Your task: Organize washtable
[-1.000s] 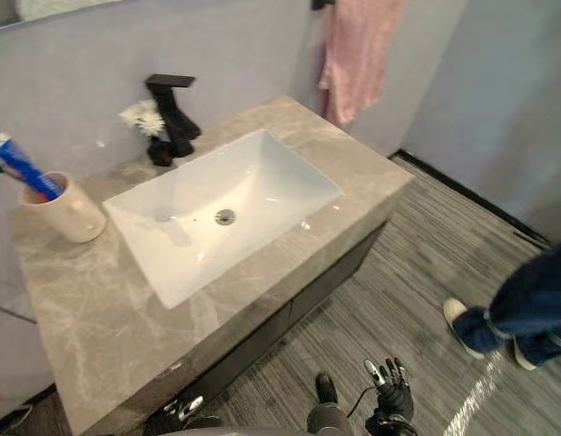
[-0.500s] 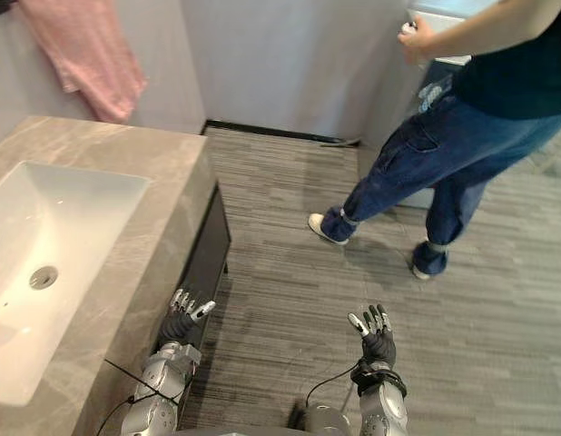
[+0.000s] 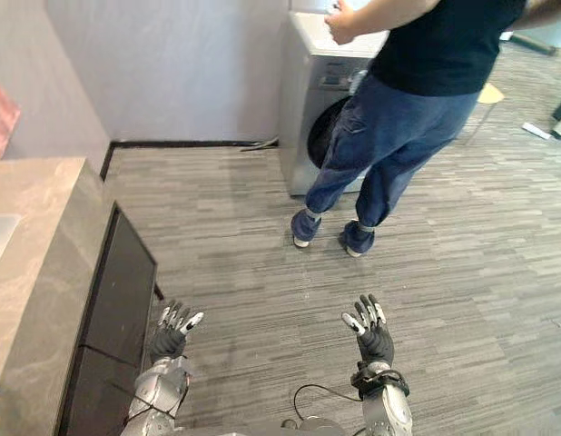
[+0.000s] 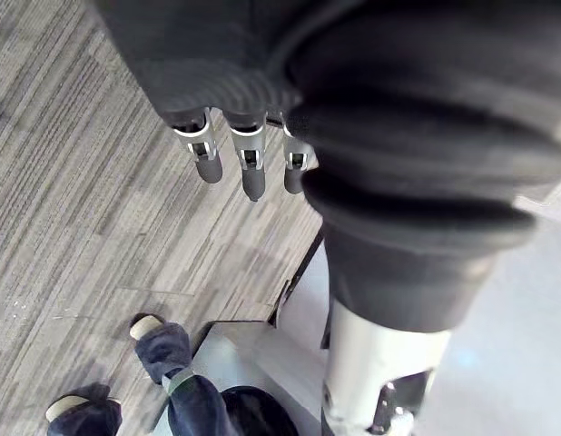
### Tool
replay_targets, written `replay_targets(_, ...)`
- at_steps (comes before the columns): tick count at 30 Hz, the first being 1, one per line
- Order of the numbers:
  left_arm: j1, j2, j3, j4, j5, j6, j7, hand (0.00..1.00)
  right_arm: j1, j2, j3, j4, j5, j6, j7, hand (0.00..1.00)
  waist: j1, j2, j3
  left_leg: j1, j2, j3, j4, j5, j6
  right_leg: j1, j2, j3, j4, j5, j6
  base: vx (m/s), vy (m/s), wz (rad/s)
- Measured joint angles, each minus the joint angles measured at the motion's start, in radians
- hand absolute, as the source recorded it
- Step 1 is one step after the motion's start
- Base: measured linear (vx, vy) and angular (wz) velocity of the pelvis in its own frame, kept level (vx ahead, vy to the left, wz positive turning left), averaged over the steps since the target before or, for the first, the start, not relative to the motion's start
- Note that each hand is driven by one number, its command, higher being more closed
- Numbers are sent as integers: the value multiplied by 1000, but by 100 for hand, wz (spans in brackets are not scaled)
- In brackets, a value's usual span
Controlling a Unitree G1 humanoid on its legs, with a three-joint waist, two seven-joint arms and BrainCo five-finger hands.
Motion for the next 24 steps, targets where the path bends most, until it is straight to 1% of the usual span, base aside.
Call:
replay_targets(1, 9, -6, 11, -13, -14, -8, 1, 0, 5, 10, 3, -3, 18, -2, 0, 0, 0, 4, -3, 4, -48, -100, -17, 8, 10, -22, 5, 54, -1, 10, 8, -21, 110, -125)
replay_targets(2, 17, -7, 22, -26, -18, -12, 2, 0, 6, 11, 7, -3, 18, 0, 0, 0, 6, 1, -2, 0, -64, -149, -12, 12, 16, -30, 8, 83, -8, 20, 12, 21, 93, -133)
replay_targets(3, 31, -14, 50, -49, -18, -16, 6, 0, 6, 16, 5, -3, 22, 0, 0, 0, 16, 3, -2, -15, -86, -230, 26, 20, 27, -35, 19, 146, -23, 47, 9, 41, 153, -153)
replay_targets(4, 45, -11, 73, -75, -18, -18, 18, 0, 5, 23, 7, -3, 38, -1, 0, 0, 19, -9, 2, -51, -119, -312, 86, 21, 40, -36, 12, 206, -45, 68, 10, 51, 186, -152)
replay_targets(5, 54, -9, 75, -88, -18, -21, 20, 0, 4, 32, 8, 0, 47, -1, 0, 0, 20, -22, 9, -51, -151, -363, 82, -23, 23, -38, 6, 239, -49, 74, 15, 35, 209, -140)
replay_targets(6, 61, -10, 73, -116, -16, -27, 20, 0, 4, 34, -3, -1, 63, -3, -2, 0, 18, -25, 9, -66, -209, -452, 50, -89, 3, -48, -2, 291, -50, 79, 21, -12, 219, -132)
replay_targets(7, 67, -16, 59, -148, -14, -33, 20, 0, 4, 26, -7, -3, 68, -4, -2, 0, 21, -22, 9, -99, -243, -507, 17, -106, 4, -66, 1, 346, -48, 81, 24, -48, 299, -135)
replay_targets(8, 65, -16, 56, -159, -8, -34, 19, 0, 4, 24, -6, -3, 69, -3, -2, 0, 26, -18, 10, -112, -253, -525, -12, -106, 5, -74, 4, 374, -44, 83, 28, -66, 281, -148)
replay_targets(9, 65, -19, 53, -180, -7, -35, 19, 0, 10, 24, -4, -16, 72, -3, -2, 0, 39, 2, 3, -126, -251, -547, -101, -100, 4, -94, 22, 424, -25, 86, 50, -107, 348, -164)
replay_targets(10, 71, -17, 51, -190, -6, -42, 20, 0, 32, 32, 4, -25, 73, 0, -1, 0, 48, -3, 3, -104, -264, -509, -116, -109, 2, -110, 25, 484, -2, 79, 76, -64, 266, -134)
replay_targets(11, 73, -15, 46, -199, -6, -41, 20, 0, 51, 40, 8, -54, 73, 0, 0, 0, 33, -12, -6, -107, -271, -498, -111, -109, 4, -107, 15, 498, -10, 85, 84, -38, 264, -86)
replay_targets(12, 73, -17, 31, -221, -6, -42, 19, 0, 87, 50, 9, -91, 73, 0, 2, 0, 35, -25, -13, -106, -276, -468, -106, -112, 11, -110, 4, 510, -16, 89, 90, 13, 274, -74)
replay_targets(13, 87, -22, 9, -267, -4, -50, 17, 0, 113, 60, 9, -122, 73, 0, 4, 0, 40, -41, -23, -93, -281, -408, -91, -119, 21, -122, 0, 549, -19, 104, 113, -3, 274, -92)
replay_targets(14, 89, -22, -1, -277, 1, -55, 17, 0, 113, 63, 8, -129, 73, 0, 4, 0, 39, -45, -25, -90, -281, -387, -86, -121, 23, -124, -1, 564, -23, 111, 121, -25, 295, -123)
replay_targets(15, 95, -22, -20, -283, 5, -58, 16, 0, 113, 69, 9, -144, 73, -1, 2, 0, 39, -46, -26, -77, -279, -337, -79, -125, 25, -126, -1, 591, -33, 132, 135, -27, 161, -92)
replay_targets(16, 95, -22, -27, -283, 7, -59, 16, 0, 111, 74, 10, -149, 74, -1, 2, 0, 40, -46, -26, -69, -278, -310, -80, -128, 28, -129, 0, 609, -36, 139, 136, -47, 180, -129)
replay_targets(18, 101, -22, -57, -283, 24, -60, 17, 0, 111, 89, 15, -158, 89, -1, 1, 0, 41, -47, -32, -43, -273, -196, -107, -154, 51, -155, 8, 674, -45, 150, 150, -60, 136, -138)
replay_targets(19, 101, -22, -64, -283, 24, -60, 17, 0, 112, 89, 18, -156, 95, 0, 1, 0, 41, -47, -32, -39, -272, -175, -111, -158, 53, -161, 11, 692, -49, 153, 155, -50, 114, -137)
replay_targets(20, 99, -22, -81, -283, 24, -60, 20, 0, 116, 92, 29, -156, 94, 0, 0, 0, 32, -52, -35, -24, -268, -114, -113, -162, 51, -177, 22, 729, -50, 166, 157, -9, 86, -115)
replay_targets(21, 96, -23, -91, -282, 26, -60, 25, 0, 125, 94, 38, -156, 92, 2, 1, 0, 24, -56, -37, -10, -265, -83, -112, -165, 47, -183, 31, 757, -50, 175, 170, 6, 79, -115)
replay_targets(22, 94, -22, -96, -279, 27, -60, 29, 0, 130, 96, 47, -156, 92, 3, 1, 0, 18, -57, -38, -6, -263, -60, -112, -166, 46, -187, 38, 779, -50, 183, 171, 2, 55, -123)
replay_targets(23, 85, -20, -104, -279, 33, -60, 43, 0, 132, 98, 63, -156, 80, 4, 3, 0, 4, -56, -40, 4, -254, 0, -113, -170, 39, -201, 59, 814, -52, 210, 163, -8, 48, -120)
replay_targets(24, 81, -19, -105, -279, 36, -60, 45, 0, 132, 99, 70, -156, 70, 4, 4, 0, -5, -54, -41, 10, -248, 26, -112, -176, 42, -210, 70, 826, -54, 225, 160, -28, 53, -155)
